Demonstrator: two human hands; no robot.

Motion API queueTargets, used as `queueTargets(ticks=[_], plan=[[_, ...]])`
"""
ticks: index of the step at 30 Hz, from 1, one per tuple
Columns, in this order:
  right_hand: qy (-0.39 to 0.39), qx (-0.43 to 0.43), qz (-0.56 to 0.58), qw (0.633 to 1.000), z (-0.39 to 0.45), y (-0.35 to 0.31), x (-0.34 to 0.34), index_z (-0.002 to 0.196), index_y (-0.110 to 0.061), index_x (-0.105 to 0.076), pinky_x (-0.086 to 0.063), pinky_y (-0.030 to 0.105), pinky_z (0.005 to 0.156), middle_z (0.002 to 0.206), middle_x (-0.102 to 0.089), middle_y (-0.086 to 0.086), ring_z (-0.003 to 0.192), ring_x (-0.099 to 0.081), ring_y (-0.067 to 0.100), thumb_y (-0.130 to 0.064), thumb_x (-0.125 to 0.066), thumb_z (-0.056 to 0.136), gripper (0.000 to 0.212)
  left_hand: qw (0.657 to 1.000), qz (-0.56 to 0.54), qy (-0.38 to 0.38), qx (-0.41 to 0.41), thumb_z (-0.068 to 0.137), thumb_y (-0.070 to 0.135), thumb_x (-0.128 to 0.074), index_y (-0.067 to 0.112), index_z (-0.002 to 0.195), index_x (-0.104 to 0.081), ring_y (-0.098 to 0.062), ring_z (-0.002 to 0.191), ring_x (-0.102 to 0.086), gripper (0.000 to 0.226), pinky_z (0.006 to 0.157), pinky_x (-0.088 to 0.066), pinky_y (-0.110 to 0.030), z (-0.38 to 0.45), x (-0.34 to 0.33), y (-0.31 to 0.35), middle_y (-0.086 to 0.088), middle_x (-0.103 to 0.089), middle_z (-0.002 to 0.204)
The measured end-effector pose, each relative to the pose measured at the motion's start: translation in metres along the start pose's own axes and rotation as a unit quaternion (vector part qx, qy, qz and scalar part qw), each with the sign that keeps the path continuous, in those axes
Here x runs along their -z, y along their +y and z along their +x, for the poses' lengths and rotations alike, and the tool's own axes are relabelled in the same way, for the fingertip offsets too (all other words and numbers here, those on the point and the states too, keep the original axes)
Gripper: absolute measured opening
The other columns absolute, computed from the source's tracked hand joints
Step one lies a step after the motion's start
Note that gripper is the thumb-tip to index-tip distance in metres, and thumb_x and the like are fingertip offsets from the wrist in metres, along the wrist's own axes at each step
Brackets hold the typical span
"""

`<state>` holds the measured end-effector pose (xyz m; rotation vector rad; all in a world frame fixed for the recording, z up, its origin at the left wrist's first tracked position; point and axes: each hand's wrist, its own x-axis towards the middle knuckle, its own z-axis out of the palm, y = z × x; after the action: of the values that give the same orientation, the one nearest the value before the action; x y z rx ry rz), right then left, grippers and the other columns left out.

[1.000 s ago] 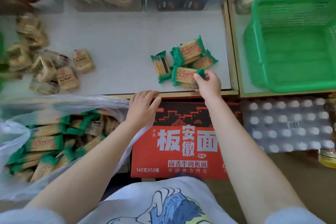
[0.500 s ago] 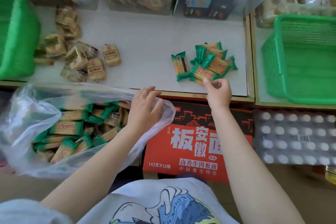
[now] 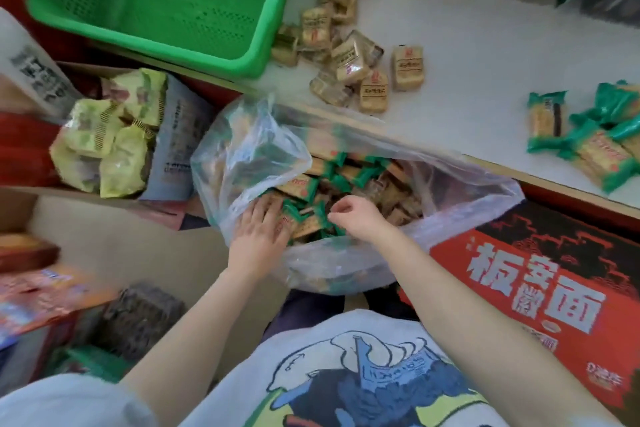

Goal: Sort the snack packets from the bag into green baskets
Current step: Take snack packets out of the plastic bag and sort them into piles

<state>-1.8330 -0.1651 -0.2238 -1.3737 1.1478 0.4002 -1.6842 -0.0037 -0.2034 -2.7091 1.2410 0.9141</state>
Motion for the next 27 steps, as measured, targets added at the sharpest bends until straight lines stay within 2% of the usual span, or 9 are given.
queueTargets(ticks=[5, 10, 14, 17, 19, 20, 22, 25, 27], plan=[[0.05, -0.044, 0.004, 0.998, 0.012, -0.009, -0.043, 0.126, -0.011, -0.053, -0.056, 0.043, 0.091, 0.117, -0.061, 0.006, 0.103, -0.062, 0.025, -0.034, -0.07, 0.093, 0.043, 0.999, -0.039, -0.008, -0.026, 0.102, 0.05, -0.041, 0.029, 0.157, -0.028, -0.021, 0.151, -0.016, 0.06, 0.121, -0.011, -0.038, 0.0, 0.001, -0.015, 0.002, -0.02, 0.165], [0.035, -0.056, 0.036, 0.997, 0.014, -0.024, -0.049, 0.117, -0.008, -0.068, -0.049, 0.033, 0.072, 0.093, -0.066, -0.001, 0.082, -0.061, 0.017, -0.031, -0.071, 0.092, 0.034, 0.998, -0.054, -0.004, -0.028, 0.103, 0.051, -0.04, 0.029, 0.156, -0.029, -0.019, 0.149, -0.021, 0.059, 0.119, -0.015, -0.036, -0.002, 0.003, -0.019, 0.004, -0.024, 0.164], [0.054, -0.057, 0.075, 0.994, -0.003, -0.029, -0.028, 0.134, -0.01, -0.059, -0.049, 0.031, 0.075, 0.122, -0.063, 0.003, 0.098, -0.066, 0.022, -0.037, -0.073, 0.09, 0.053, 0.997, -0.073, -0.009, -0.037, 0.104, 0.047, -0.04, 0.025, 0.155, -0.033, -0.021, 0.149, -0.021, 0.056, 0.118, -0.017, -0.039, -0.001, 0.004, -0.019, 0.001, -0.027, 0.163], [0.081, -0.047, 0.139, 0.986, -0.028, -0.022, 0.003, 0.109, -0.014, -0.066, -0.044, 0.021, 0.05, 0.103, -0.07, 0.005, 0.06, -0.063, 0.011, -0.033, -0.071, 0.093, 0.026, 0.988, -0.132, 0.055, -0.057, 0.1, 0.041, -0.042, 0.014, 0.137, -0.058, -0.025, 0.14, -0.037, 0.049, 0.114, -0.028, -0.042, -0.001, 0.008, -0.006, -0.005, -0.047, 0.15], [0.089, -0.02, 0.224, 0.97, -0.045, -0.015, 0.024, 0.098, -0.014, -0.067, -0.042, 0.022, 0.046, 0.095, -0.073, 0.007, 0.051, -0.058, 0.011, -0.027, -0.069, 0.095, 0.014, 0.977, -0.184, 0.085, -0.065, 0.097, 0.042, -0.043, 0.01, 0.12, -0.069, -0.026, 0.127, -0.049, 0.047, 0.106, -0.039, -0.041, 0.002, 0.014, 0.013, -0.006, -0.062, 0.131], [0.093, 0.002, 0.263, 0.96, -0.053, -0.013, 0.033, 0.098, -0.014, -0.067, -0.042, 0.022, 0.045, 0.093, -0.074, 0.007, 0.052, -0.058, 0.013, -0.024, -0.068, 0.096, 0.01, 0.97, -0.229, 0.068, -0.054, 0.098, 0.042, -0.046, 0.011, 0.115, -0.071, -0.024, 0.119, -0.054, 0.043, 0.098, -0.042, -0.038, 0.005, 0.018, 0.027, -0.004, -0.065, 0.122], [0.102, 0.054, 0.305, 0.945, -0.067, -0.008, 0.05, 0.102, -0.015, -0.066, -0.047, 0.023, 0.048, 0.092, -0.072, 0.006, 0.06, -0.062, 0.018, -0.016, -0.068, 0.095, 0.008, 0.928, -0.37, -0.045, 0.015, 0.101, 0.045, -0.049, 0.02, 0.115, -0.066, -0.018, 0.106, -0.063, 0.033, 0.088, -0.049, -0.034, 0.014, 0.032, 0.064, 0.001, -0.068, 0.115], [0.114, 0.113, 0.33, 0.93, -0.084, 0.001, 0.076, 0.104, -0.025, -0.073, -0.058, 0.039, 0.079, 0.105, -0.073, 0.005, 0.092, -0.069, 0.026, -0.017, -0.08, 0.084, 0.023, 0.753, -0.598, -0.218, 0.167, 0.095, 0.06, -0.052, 0.021, 0.124, -0.061, -0.026, 0.098, -0.072, 0.05, 0.084, -0.06, -0.043, 0.027, 0.053, 0.128, -0.008, -0.07, 0.117], [0.105, 0.145, 0.361, 0.915, -0.098, 0.008, 0.095, 0.104, -0.023, -0.073, -0.057, 0.038, 0.091, 0.108, -0.072, 0.003, 0.103, -0.067, 0.024, -0.022, -0.083, 0.078, 0.028, 0.683, -0.66, -0.26, 0.172, 0.094, 0.06, -0.055, 0.014, 0.123, -0.061, -0.029, 0.097, -0.073, 0.054, 0.084, -0.06, -0.045, 0.033, 0.059, 0.161, -0.015, -0.073, 0.113]])
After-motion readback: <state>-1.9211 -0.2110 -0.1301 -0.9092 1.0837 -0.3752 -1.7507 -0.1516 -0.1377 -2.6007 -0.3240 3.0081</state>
